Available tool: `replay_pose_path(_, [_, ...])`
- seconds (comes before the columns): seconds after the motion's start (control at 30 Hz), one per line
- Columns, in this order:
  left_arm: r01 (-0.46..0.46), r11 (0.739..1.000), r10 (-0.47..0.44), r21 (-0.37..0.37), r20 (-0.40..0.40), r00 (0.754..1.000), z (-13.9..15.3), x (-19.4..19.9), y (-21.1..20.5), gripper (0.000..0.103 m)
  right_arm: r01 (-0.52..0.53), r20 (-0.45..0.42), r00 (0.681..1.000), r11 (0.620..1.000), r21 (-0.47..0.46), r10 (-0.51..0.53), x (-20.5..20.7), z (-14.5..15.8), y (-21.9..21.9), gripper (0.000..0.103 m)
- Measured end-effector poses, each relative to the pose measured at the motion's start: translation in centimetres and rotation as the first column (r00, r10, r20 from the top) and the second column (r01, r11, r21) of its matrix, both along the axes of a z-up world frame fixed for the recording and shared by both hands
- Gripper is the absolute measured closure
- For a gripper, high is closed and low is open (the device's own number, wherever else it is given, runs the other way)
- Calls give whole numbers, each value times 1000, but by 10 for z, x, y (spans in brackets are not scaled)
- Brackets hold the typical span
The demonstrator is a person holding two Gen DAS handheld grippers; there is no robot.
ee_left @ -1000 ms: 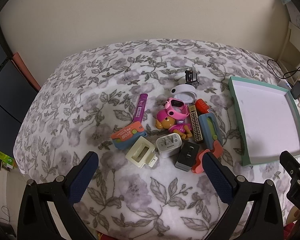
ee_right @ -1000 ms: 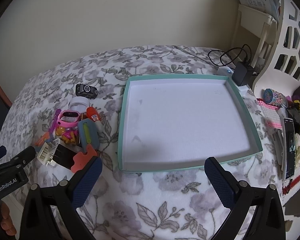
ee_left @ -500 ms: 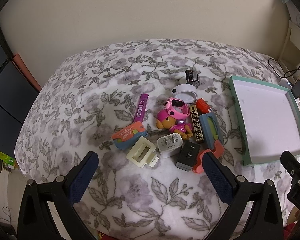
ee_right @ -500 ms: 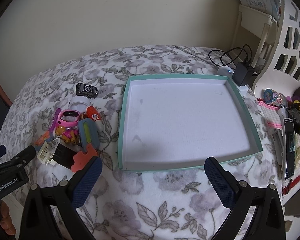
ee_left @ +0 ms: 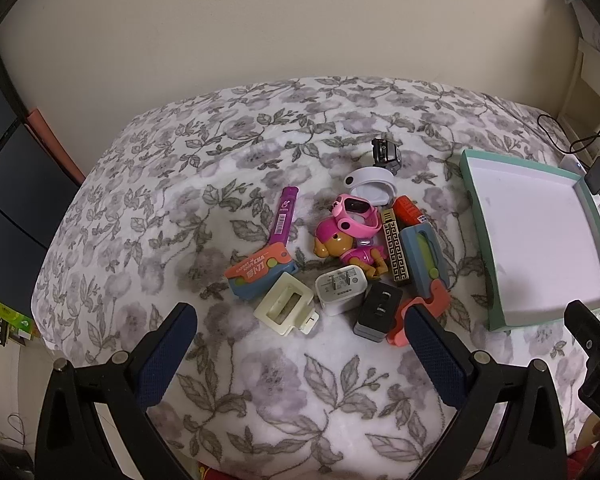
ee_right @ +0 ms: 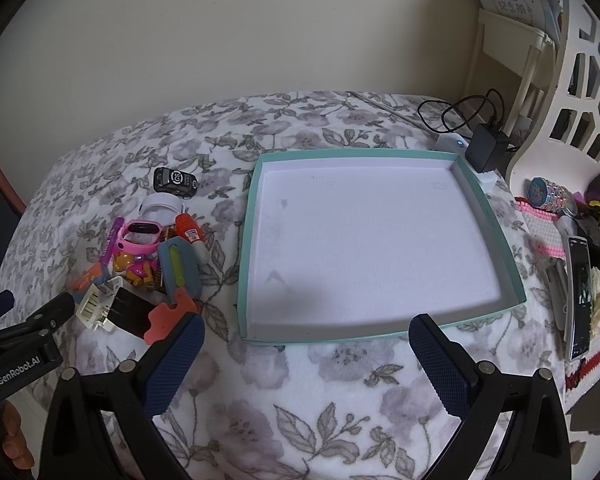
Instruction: Organize rigid objects
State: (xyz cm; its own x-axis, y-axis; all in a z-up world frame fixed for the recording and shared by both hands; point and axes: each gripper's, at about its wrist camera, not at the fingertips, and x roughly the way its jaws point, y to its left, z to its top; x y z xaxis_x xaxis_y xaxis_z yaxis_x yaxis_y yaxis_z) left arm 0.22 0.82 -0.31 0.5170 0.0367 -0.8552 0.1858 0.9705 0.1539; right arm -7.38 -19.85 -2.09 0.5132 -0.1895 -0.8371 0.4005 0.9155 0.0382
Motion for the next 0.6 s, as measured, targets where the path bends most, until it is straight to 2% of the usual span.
replay_pose_path(0.6, [0,1000,0,5,-1,1000,0,0,-2,0,1,-1,1000,1000,0,-1,0,0,1,0])
